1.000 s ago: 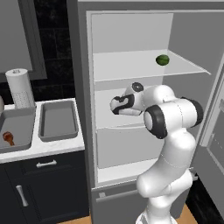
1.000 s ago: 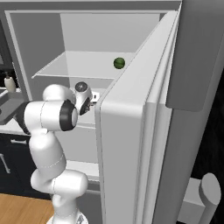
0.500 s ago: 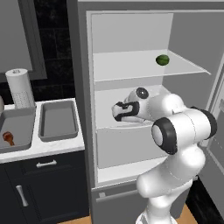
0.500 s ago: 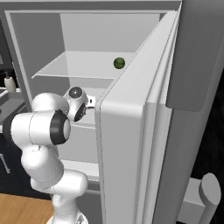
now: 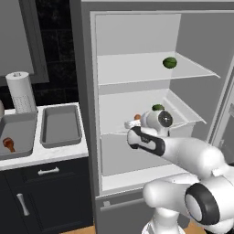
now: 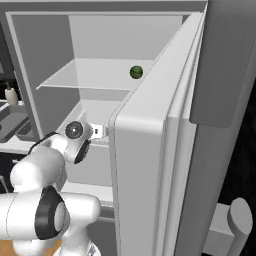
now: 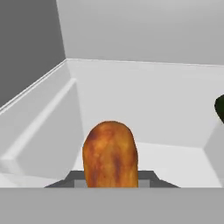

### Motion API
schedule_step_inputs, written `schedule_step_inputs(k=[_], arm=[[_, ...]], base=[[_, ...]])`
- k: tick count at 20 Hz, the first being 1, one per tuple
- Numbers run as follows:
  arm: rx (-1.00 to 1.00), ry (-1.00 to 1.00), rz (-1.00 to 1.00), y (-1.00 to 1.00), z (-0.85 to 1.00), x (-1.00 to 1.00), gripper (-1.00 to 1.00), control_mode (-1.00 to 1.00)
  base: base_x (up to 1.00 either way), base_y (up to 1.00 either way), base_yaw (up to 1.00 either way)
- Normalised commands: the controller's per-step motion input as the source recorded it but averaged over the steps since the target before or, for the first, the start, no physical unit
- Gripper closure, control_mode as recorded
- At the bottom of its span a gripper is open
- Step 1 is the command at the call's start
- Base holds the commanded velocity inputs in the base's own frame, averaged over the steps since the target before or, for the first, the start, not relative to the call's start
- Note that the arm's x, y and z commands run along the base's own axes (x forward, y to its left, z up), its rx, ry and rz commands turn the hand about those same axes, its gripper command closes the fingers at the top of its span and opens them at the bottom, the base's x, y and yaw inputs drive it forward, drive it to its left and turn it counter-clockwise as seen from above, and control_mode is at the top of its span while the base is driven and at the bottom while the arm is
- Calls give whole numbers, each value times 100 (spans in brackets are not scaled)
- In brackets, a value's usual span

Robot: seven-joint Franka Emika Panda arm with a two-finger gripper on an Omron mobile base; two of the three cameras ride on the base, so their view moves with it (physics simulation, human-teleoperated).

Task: Place one avocado and one chicken drumstick in each tupperware on the nearby counter, to pack two identical lunches.

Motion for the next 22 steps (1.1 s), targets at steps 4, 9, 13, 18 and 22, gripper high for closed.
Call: schedule_step_inputs(k=[4,9,13,18,22], arm=[[2,0,0,-10,100,-96,100,-100],[0,0,-4,-4,100,-98,100,-100],[0,3,-8,-3,100,-100,100,-100],[0,20,-6,-18,100,-98,100,-100],[0,25,-1,-40,94,-90,100,-100]], base=[[0,0,0],[0,0,0],[0,0,0],[0,0,0],[0,0,0]])
